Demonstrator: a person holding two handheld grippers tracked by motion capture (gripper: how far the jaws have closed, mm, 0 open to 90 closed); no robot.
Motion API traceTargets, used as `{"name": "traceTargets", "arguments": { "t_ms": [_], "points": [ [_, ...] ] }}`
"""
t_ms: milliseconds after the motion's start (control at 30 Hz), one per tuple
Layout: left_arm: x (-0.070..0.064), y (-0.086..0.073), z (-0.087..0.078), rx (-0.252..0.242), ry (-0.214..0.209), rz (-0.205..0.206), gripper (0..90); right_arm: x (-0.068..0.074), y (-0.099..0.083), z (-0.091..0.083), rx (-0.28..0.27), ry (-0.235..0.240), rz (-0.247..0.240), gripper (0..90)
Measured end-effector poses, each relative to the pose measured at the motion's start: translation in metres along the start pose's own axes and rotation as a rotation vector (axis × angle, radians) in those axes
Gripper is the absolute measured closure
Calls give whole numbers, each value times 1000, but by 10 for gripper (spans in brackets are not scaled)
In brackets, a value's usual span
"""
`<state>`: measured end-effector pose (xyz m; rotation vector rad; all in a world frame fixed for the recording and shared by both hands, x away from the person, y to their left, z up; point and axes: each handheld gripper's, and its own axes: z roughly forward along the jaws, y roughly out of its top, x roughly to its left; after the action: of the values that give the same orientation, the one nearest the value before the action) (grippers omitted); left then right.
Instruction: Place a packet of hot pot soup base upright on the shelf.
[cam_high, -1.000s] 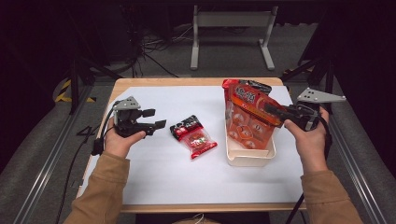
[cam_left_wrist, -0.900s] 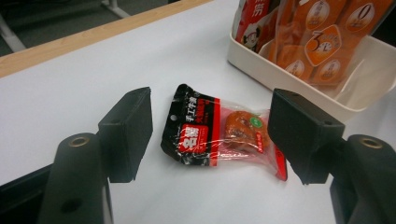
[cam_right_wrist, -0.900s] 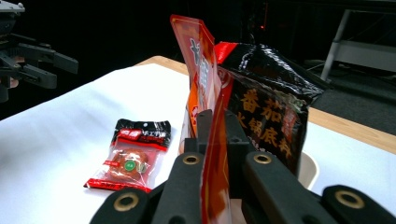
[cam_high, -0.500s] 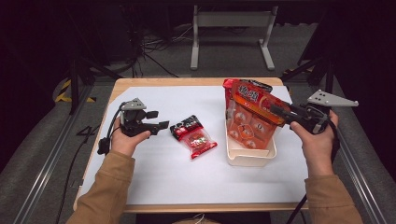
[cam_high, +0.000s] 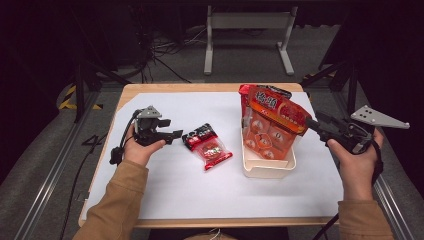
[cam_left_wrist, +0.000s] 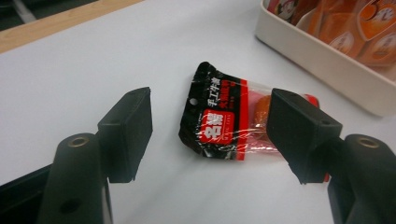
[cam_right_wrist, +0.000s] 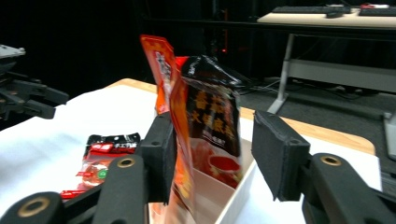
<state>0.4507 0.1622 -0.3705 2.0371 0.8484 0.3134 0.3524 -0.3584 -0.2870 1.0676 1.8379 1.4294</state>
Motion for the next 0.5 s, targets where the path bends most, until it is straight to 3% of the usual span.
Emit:
{"name": "traceTargets", "arguments": {
  "t_ms": [233, 500],
  "points": [
    [-1, 2, 6, 7, -5, 13, 317, -3, -12, -5, -1, -37, 2, 447],
    [1, -1, 15, 16, -13, -23, 313, -7, -30, -8, 43, -68, 0, 422]
  ]
}}
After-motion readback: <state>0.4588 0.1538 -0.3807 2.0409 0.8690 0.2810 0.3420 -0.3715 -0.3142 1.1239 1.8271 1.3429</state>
